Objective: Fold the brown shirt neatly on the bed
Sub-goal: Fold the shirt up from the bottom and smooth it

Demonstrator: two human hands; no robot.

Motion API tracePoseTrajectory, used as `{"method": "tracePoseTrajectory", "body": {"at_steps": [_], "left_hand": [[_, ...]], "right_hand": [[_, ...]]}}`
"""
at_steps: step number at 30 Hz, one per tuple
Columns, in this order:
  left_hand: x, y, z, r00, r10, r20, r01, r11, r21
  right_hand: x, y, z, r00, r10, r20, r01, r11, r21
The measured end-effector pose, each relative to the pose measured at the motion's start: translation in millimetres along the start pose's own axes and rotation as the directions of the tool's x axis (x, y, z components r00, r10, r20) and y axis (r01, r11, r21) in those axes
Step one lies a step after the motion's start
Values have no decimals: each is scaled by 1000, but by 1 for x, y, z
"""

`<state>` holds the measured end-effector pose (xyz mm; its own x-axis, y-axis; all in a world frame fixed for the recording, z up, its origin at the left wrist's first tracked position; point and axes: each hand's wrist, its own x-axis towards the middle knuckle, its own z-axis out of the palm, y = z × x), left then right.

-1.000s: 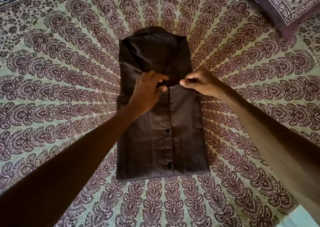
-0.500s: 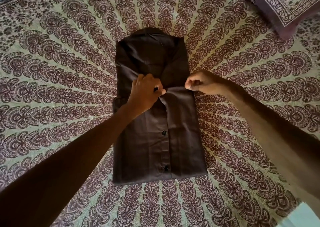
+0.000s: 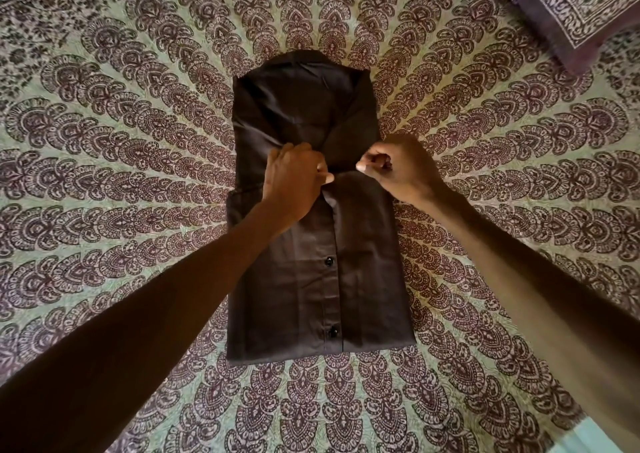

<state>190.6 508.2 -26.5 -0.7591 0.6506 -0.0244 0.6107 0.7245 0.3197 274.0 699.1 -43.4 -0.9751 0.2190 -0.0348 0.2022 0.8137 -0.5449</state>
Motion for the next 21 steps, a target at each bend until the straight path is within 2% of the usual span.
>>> {"method": "tracePoseTrajectory", "body": {"at_steps": [5, 12, 17, 19, 21], "left_hand": [[-1, -7, -2, 999, -6, 52, 11, 997, -83], [-1, -18, -22, 994, -96, 57, 106, 969, -223], [-4, -21, -14, 987, -135, 92, 163, 858, -487], [-3, -22, -7, 987, -140, 81, 162, 850, -501], [-2, -21, 2, 987, -155, 46, 160, 885, -438]], "right_hand": [[-8, -17, 17, 1000, 8, -17, -9, 999, -39], [-9, -26, 32, 975, 184, -121, -185, 983, 8], [-8, -31, 43, 967, 179, -182, -165, 982, 94], [-6, -30, 49, 965, 177, -193, -163, 983, 87], [-6, -28, 53, 966, 171, -195, -166, 985, 43]]}}
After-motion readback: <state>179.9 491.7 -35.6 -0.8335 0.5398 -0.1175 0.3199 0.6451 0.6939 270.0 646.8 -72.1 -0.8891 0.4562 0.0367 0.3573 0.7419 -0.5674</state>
